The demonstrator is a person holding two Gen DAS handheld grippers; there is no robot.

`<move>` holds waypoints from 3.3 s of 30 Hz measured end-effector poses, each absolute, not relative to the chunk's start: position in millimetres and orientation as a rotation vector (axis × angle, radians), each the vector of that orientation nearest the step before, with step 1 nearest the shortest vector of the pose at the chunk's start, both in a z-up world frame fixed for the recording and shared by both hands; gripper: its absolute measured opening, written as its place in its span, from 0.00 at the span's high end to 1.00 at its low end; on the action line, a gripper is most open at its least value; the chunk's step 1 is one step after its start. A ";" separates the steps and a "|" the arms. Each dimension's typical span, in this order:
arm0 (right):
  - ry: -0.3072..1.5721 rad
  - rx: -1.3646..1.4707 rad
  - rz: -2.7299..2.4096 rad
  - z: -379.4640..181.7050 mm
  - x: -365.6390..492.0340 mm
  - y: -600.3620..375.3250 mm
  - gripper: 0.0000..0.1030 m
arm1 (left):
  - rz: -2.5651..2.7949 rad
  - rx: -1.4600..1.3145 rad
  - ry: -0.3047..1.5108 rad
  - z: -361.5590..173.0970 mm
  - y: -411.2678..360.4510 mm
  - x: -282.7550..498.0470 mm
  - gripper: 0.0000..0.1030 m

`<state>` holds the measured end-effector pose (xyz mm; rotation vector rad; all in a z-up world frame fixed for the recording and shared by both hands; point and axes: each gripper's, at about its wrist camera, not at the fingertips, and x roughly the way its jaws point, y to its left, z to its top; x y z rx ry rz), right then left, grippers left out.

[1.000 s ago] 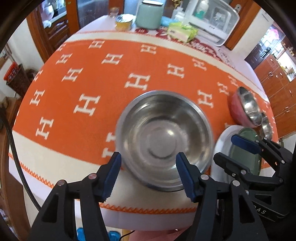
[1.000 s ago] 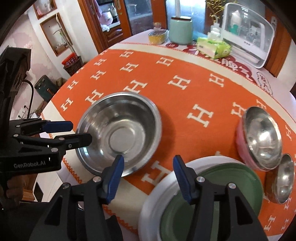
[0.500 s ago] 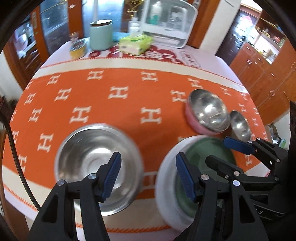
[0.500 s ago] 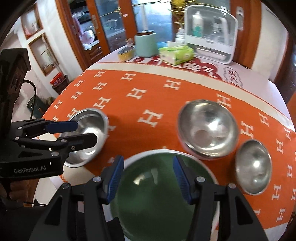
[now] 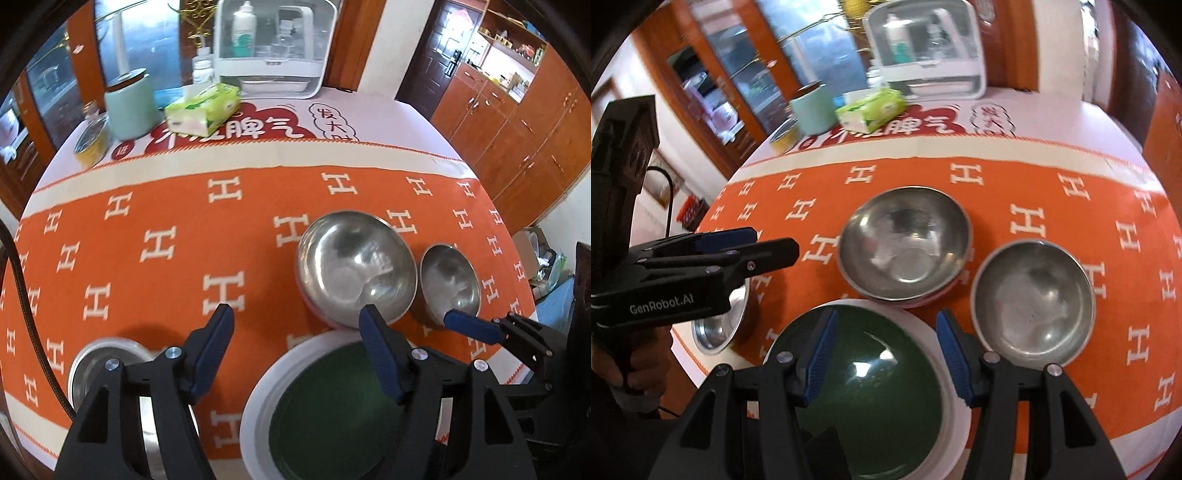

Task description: Organize plates and bowls

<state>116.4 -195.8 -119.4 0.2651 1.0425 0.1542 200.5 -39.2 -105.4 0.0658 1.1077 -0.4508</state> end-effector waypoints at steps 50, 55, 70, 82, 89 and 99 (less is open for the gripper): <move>1.153 0.479 0.110 -176.0 173.8 -233.6 0.78 | -0.551 0.054 1.335 -196.4 -74.6 276.9 0.85; 1.155 0.473 0.088 -176.1 171.9 -235.5 0.82 | -0.556 0.060 1.322 -191.5 -75.2 272.3 0.85; 1.056 0.399 0.131 -148.2 160.0 -223.3 0.83 | -0.541 0.019 1.244 -161.3 -57.2 253.4 0.85; 0.995 0.310 0.177 -121.9 142.5 -199.4 0.83 | -0.514 -0.046 1.157 -135.7 -28.2 226.2 0.85; 0.964 0.263 0.219 -108.0 130.2 -177.5 0.83 | -0.489 -0.063 1.124 -126.6 -4.9 202.2 0.85; 0.929 0.228 0.288 -97.7 123.6 -137.8 0.83 | -0.440 -0.064 1.093 -119.9 38.6 173.2 0.85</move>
